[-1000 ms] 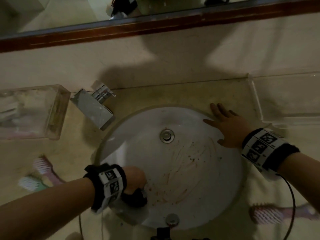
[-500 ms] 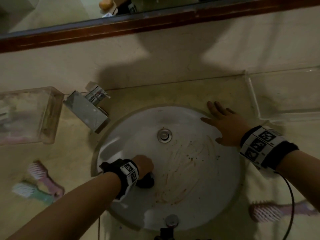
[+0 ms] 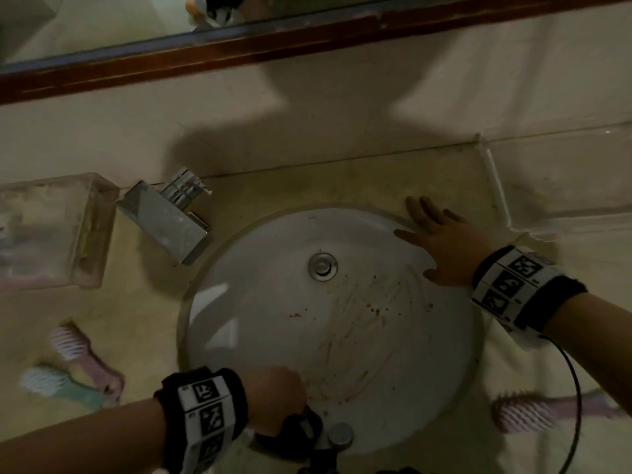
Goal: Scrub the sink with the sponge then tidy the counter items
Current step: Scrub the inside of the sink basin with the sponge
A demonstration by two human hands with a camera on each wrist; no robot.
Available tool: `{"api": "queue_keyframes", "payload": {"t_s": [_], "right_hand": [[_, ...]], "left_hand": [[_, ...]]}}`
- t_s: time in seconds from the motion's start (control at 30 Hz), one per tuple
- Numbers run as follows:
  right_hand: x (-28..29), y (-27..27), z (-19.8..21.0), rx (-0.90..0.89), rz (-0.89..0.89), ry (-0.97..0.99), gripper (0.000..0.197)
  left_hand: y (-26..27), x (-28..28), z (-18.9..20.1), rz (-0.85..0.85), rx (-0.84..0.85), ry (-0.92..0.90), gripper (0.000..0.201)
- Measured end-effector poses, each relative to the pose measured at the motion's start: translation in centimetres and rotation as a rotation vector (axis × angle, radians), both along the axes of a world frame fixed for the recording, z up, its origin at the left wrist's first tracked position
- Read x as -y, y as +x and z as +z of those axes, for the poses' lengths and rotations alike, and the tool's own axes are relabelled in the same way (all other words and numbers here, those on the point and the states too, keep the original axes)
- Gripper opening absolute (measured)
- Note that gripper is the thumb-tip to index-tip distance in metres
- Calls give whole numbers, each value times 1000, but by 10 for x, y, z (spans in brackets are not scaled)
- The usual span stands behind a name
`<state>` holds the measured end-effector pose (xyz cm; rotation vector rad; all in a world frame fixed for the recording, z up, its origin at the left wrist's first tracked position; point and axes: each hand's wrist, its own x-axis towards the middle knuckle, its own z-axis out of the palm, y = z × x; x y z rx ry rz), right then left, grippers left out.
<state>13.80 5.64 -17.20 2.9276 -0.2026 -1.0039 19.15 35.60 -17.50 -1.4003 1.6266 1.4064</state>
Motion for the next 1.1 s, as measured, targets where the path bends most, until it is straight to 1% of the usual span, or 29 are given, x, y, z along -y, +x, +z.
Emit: {"api": "queue_keyframes", "payload": {"t_s": [0.1, 0.13, 0.23, 0.27, 0.3, 0.4, 0.47, 0.53, 0.57, 0.63, 0.7, 0.77, 0.8, 0.9, 0.97, 1.03, 1.07, 1.1], "right_hand": [[1, 1, 1, -13, -12, -1, 86], [1, 1, 1, -19, -13, -2, 86], [0, 2, 1, -21, -16, 1, 86], [0, 2, 2, -18, -20, 4, 86], [-1, 2, 2, -15, -21, 5, 86], [-1, 2, 3, -10, -25, 5, 86], [-1, 2, 4, -19, -27, 9, 86], [-1, 3, 5, -20, -16, 7, 86], [-1, 3, 4, -16, -13, 5, 86], [-1, 3, 3, -17, -12, 0, 86], [-1, 2, 1, -23, -8, -7, 86], [-1, 2, 1, -23, -4, -8, 86], [0, 2, 1, -23, -4, -6, 86], [-1, 3, 3, -27, -6, 0, 86], [0, 3, 4, -25, -12, 5, 85], [-1, 3, 4, -35, -11, 8, 85], [-2, 3, 4, -39, -10, 7, 86], [-2, 3, 4, -39, -8, 6, 86]], "left_hand": [[-5, 11, -12, 48, 16, 14, 20], [-7, 17, -17, 69, 43, 19, 21], [-9, 33, -26, 135, 106, 31, 35], [-8, 38, -27, 146, 122, 39, 31], [-5, 42, -29, 167, 132, 17, 21], [14, 45, -33, 298, 194, -64, 30], [27, 42, -37, 391, 236, -120, 32], [30, 35, -36, 458, 225, -128, 30], [28, 31, -34, 472, 188, -139, 28], [13, 22, -27, 471, 82, -153, 23], [-8, 19, -19, 412, -18, -116, 18], [-24, 21, -16, 305, -73, -96, 26], [-26, 24, -18, 279, -82, -94, 26], [-23, 29, -28, 310, -76, -74, 21], [-24, 31, -37, 330, -28, -73, 26], [-29, 36, -44, 344, 16, -88, 39], [-30, 39, -46, 347, 42, -91, 39], [-31, 42, -47, 358, 64, -108, 33]]}}
